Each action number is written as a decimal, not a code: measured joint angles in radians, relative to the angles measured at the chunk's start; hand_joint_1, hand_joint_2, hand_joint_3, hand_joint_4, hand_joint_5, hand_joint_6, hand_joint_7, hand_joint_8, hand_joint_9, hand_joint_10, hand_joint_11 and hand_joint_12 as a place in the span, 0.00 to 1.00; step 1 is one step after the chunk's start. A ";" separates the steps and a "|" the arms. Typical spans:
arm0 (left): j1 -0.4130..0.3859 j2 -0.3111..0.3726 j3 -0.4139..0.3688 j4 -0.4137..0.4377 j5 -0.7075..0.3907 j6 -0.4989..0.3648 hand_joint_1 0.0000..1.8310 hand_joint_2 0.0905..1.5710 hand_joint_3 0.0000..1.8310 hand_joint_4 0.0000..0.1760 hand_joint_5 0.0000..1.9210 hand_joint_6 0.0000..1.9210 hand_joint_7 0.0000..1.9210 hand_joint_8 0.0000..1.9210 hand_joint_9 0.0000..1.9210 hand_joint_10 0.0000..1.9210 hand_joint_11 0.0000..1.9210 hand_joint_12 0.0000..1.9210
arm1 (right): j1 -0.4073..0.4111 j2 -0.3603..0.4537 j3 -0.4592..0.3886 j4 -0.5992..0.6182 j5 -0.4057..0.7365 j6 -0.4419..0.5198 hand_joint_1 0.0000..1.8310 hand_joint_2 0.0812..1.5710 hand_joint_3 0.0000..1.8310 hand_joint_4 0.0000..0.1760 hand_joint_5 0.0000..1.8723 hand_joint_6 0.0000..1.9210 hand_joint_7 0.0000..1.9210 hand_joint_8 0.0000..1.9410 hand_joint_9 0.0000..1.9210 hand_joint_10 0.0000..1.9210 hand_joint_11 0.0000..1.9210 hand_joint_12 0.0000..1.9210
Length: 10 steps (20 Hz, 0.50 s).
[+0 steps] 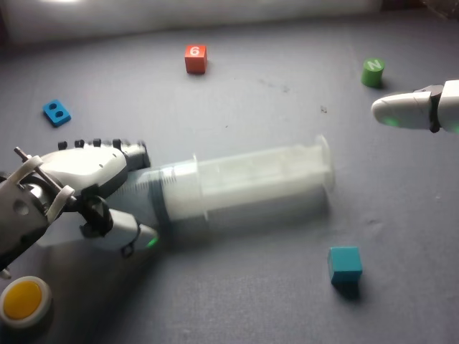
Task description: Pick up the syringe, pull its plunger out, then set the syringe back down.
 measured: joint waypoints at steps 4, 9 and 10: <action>-0.001 0.000 0.000 0.001 -0.002 0.000 0.33 0.57 0.00 0.00 0.00 0.40 0.00 0.54 0.00 0.65 0.00 0.60 | 0.000 0.000 0.000 0.000 0.000 0.000 0.34 0.53 0.00 0.00 0.00 0.00 0.02 0.00 0.03 0.00 0.00 0.14; -0.017 0.000 0.000 0.009 0.002 0.002 0.32 0.55 0.00 0.00 0.00 0.41 0.00 0.55 0.00 0.63 0.00 0.52 | 0.000 0.000 0.000 -0.002 0.001 0.000 0.33 0.53 0.00 0.00 0.00 0.00 0.03 0.00 0.03 0.00 0.00 0.13; -0.027 0.000 0.000 0.014 0.003 0.007 0.32 0.55 0.00 0.00 0.00 0.40 0.00 0.54 0.00 0.62 0.00 0.51 | 0.000 0.000 0.000 -0.002 0.000 0.000 0.34 0.53 0.00 0.00 0.00 0.00 0.03 0.00 0.03 0.00 0.00 0.13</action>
